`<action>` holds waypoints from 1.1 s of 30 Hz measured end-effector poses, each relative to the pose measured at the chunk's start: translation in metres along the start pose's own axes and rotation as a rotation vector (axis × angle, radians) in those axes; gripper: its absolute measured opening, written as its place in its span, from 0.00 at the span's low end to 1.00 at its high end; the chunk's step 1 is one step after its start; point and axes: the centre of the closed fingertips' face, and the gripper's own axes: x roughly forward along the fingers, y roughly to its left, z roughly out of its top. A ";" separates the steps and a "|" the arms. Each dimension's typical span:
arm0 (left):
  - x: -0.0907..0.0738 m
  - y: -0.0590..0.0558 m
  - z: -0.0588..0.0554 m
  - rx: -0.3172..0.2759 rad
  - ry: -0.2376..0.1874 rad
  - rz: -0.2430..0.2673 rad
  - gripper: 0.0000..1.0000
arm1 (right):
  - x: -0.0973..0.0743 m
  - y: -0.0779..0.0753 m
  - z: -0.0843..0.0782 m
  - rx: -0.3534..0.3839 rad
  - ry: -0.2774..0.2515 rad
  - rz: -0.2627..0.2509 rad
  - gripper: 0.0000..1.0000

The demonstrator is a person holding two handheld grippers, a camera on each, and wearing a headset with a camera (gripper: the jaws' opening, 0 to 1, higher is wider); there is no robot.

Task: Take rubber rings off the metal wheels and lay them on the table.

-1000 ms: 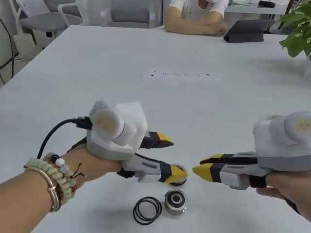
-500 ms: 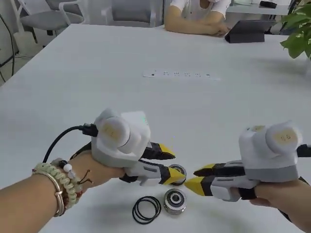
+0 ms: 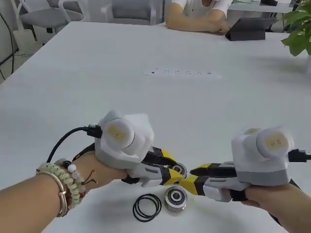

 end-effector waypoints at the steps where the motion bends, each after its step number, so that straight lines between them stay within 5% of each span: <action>1: 0.000 0.001 0.001 0.002 -0.003 0.005 0.12 | 0.001 0.001 -0.001 -0.004 0.004 0.004 0.21; 8: 0.000 0.002 0.000 0.003 -0.006 0.018 0.08 | 0.001 0.000 0.004 -0.022 -0.021 -0.017 0.20; 14: -0.001 0.001 0.001 0.007 -0.014 0.020 0.08 | 0.003 0.002 -0.004 -0.066 0.018 -0.025 0.17; 20: -0.001 0.001 0.001 0.008 -0.016 0.025 0.08 | 0.004 -0.002 -0.001 -0.033 0.001 -0.029 0.17; 33: 0.000 0.003 0.001 -0.005 -0.031 0.040 0.08 | 0.002 -0.007 -0.001 -0.086 0.017 -0.048 0.01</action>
